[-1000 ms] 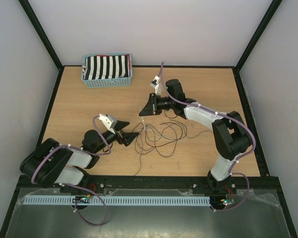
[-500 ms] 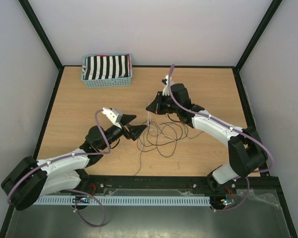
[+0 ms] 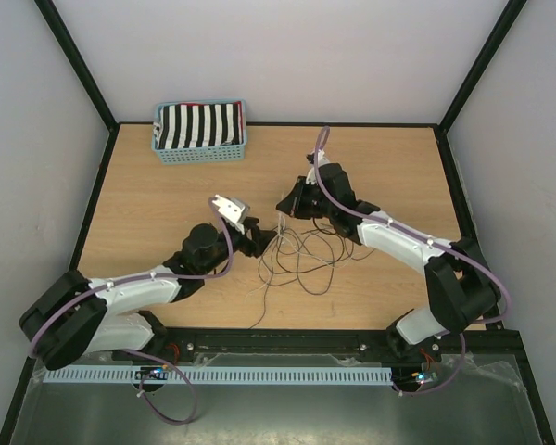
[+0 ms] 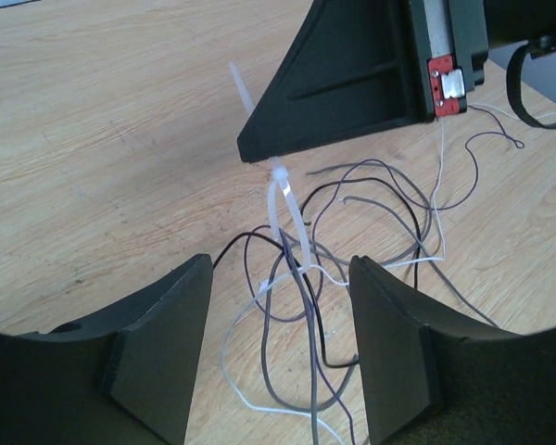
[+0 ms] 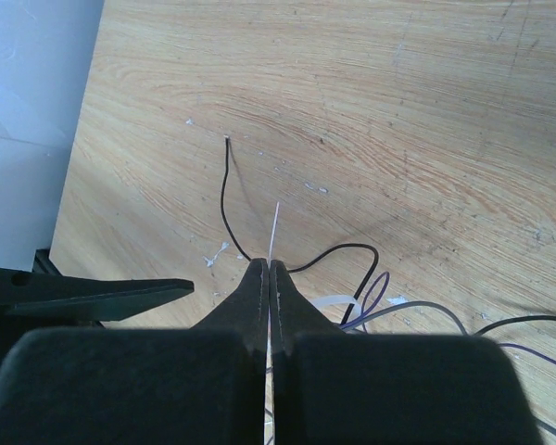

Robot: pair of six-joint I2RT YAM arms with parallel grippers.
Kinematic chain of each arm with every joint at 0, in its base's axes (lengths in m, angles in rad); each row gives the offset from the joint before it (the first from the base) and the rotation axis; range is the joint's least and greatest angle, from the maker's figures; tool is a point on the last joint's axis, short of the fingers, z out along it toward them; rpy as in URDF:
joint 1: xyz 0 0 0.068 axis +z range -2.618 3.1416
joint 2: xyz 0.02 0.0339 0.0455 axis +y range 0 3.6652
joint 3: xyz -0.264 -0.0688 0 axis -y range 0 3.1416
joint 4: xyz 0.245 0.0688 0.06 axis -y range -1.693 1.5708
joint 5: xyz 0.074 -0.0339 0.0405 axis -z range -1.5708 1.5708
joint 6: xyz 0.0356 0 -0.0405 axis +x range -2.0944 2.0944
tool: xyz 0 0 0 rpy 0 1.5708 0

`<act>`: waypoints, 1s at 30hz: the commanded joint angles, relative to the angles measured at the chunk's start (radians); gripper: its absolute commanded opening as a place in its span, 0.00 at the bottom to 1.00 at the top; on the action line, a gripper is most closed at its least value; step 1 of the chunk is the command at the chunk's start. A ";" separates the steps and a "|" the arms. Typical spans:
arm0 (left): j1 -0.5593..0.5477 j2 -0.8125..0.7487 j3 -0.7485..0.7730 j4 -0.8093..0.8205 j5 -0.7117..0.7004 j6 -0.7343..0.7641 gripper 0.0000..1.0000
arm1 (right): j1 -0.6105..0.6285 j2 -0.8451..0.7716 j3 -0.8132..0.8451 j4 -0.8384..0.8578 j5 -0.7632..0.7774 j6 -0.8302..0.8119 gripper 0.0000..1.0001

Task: Zip-tie the wires
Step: Tie the cable at the center of the board.

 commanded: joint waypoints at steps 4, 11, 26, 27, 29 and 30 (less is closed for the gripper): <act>-0.024 0.103 0.101 0.058 -0.037 0.048 0.52 | 0.011 -0.058 -0.049 0.072 0.045 0.062 0.00; -0.032 0.188 0.136 0.132 -0.042 0.046 0.46 | 0.016 -0.075 -0.082 0.103 0.062 0.089 0.00; -0.033 0.278 0.180 0.192 -0.044 0.055 0.39 | 0.018 -0.077 -0.092 0.125 0.049 0.098 0.00; -0.033 0.280 0.179 0.196 -0.048 0.058 0.37 | 0.019 -0.077 -0.091 0.125 0.048 0.099 0.00; -0.033 0.283 0.180 0.201 -0.057 0.066 0.35 | 0.019 -0.076 -0.094 0.128 0.047 0.099 0.00; -0.034 0.286 0.179 0.205 -0.061 0.070 0.33 | 0.019 -0.076 -0.096 0.130 0.046 0.101 0.00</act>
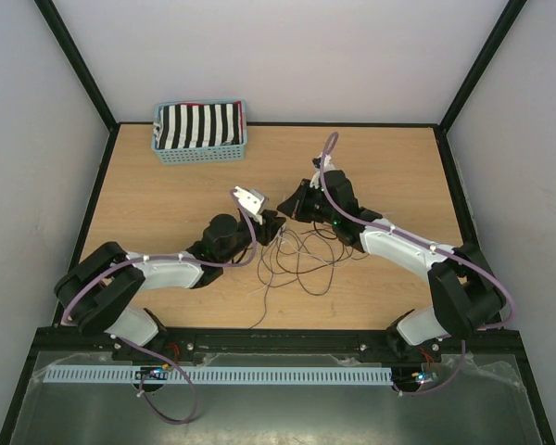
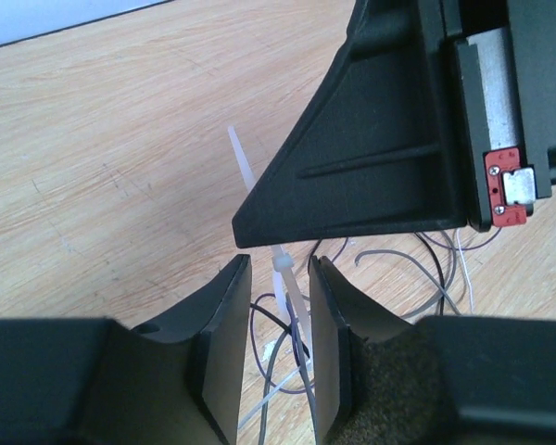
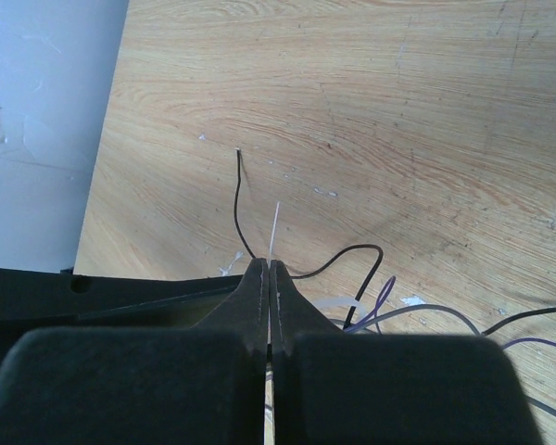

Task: Zip-tie the wires
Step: Tie the cable at the center of the board.

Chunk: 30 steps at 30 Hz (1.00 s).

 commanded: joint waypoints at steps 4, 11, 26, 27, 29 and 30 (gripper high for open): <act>-0.005 0.017 0.029 0.079 -0.026 0.034 0.30 | 0.008 -0.026 -0.016 0.041 -0.005 0.011 0.00; -0.004 0.029 0.032 0.097 -0.050 0.046 0.25 | 0.012 -0.024 -0.020 0.049 -0.017 0.020 0.00; -0.003 0.027 -0.013 0.131 -0.071 0.013 0.00 | 0.016 -0.003 0.043 0.045 0.066 0.004 0.00; -0.002 0.026 -0.021 0.132 -0.070 0.007 0.00 | 0.016 0.000 0.054 0.045 0.081 0.003 0.00; -0.004 0.032 -0.035 0.138 -0.074 -0.009 0.00 | 0.016 0.007 0.073 0.039 0.113 -0.001 0.00; -0.004 0.034 -0.042 0.142 -0.078 -0.016 0.00 | 0.016 0.012 0.082 0.035 0.130 -0.003 0.00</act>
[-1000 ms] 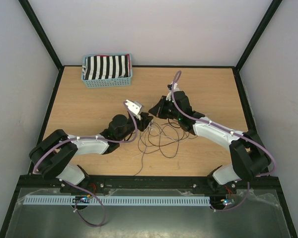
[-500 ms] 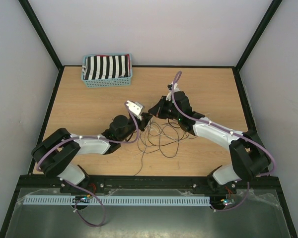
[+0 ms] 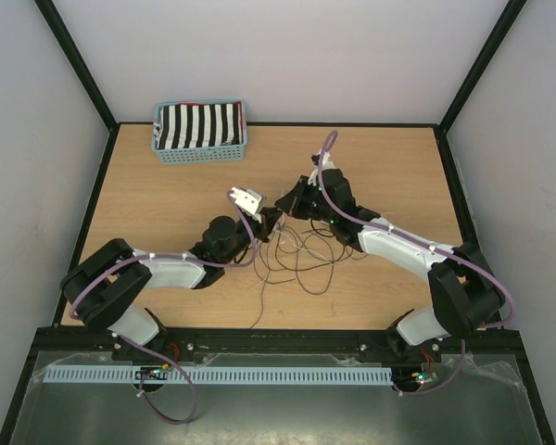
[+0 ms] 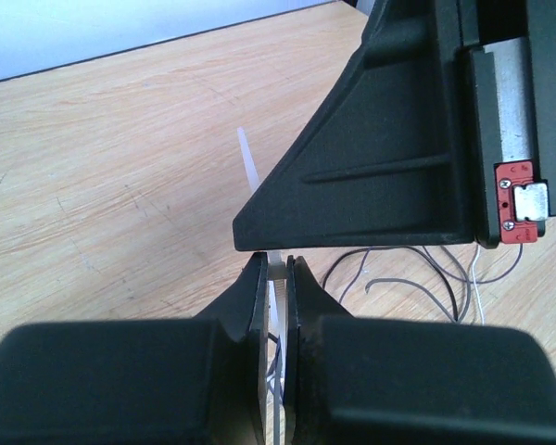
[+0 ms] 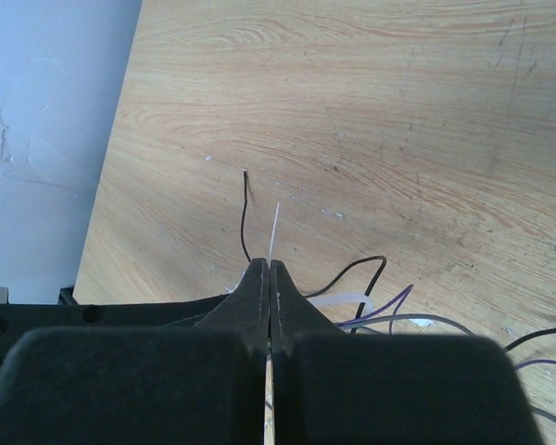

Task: Zip-tie the wires
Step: Tie the cable at the center of the board.

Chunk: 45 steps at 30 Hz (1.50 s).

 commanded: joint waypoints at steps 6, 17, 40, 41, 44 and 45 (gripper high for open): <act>-0.007 0.007 -0.074 0.065 -0.036 -0.060 0.00 | 0.005 0.032 0.099 -0.004 0.195 -0.027 0.00; -0.009 -0.003 -0.123 0.082 -0.059 -0.061 0.00 | 0.003 0.075 0.157 -0.007 0.233 -0.037 0.00; -0.008 -0.080 -0.219 0.081 -0.113 -0.031 0.00 | -0.016 0.065 0.254 -0.047 0.241 -0.073 0.00; -0.008 -0.083 -0.220 0.082 -0.113 -0.030 0.00 | -0.017 0.063 0.261 -0.051 0.243 -0.075 0.00; -0.008 -0.087 -0.224 0.080 -0.113 -0.029 0.00 | -0.019 0.064 0.283 -0.056 0.238 -0.077 0.00; -0.008 -0.088 -0.223 0.082 -0.114 -0.029 0.00 | -0.018 0.065 0.286 -0.057 0.236 -0.078 0.00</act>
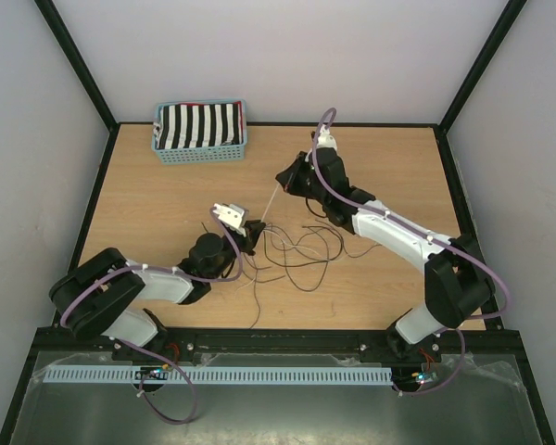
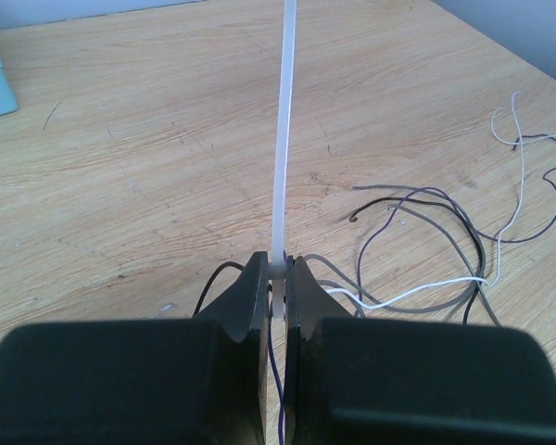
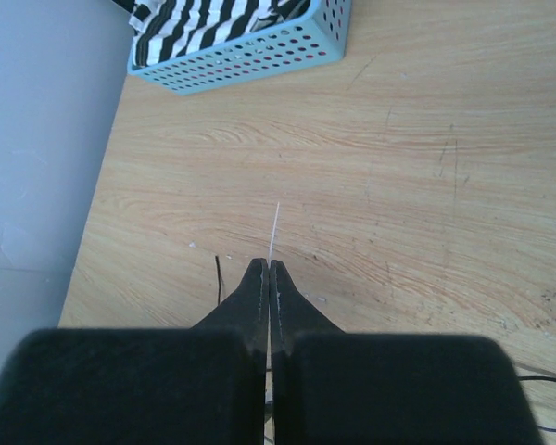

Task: Zip-tie the wires
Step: Tie the cable at the center of the board.

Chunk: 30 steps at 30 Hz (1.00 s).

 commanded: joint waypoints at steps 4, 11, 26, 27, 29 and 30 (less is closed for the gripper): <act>-0.005 -0.017 -0.025 -0.021 -0.022 0.010 0.00 | -0.024 -0.009 0.073 0.049 0.019 -0.016 0.00; 0.020 -0.109 -0.034 -0.081 -0.055 -0.006 0.00 | -0.054 -0.067 0.011 0.150 -0.187 -0.073 0.19; 0.296 -0.610 0.110 -0.829 0.242 -0.139 0.00 | -0.184 -0.490 -0.316 0.249 -0.317 -0.433 0.80; 0.307 -0.623 0.136 -0.880 0.263 -0.142 0.00 | -0.184 -0.506 -0.341 0.254 -0.323 -0.449 0.80; 0.323 -0.637 0.185 -0.955 0.312 -0.136 0.00 | -0.182 -0.530 -0.397 0.293 -0.390 -0.481 0.80; 0.328 -0.639 0.209 -0.984 0.335 -0.133 0.00 | -0.182 -0.536 -0.433 0.327 -0.434 -0.491 0.80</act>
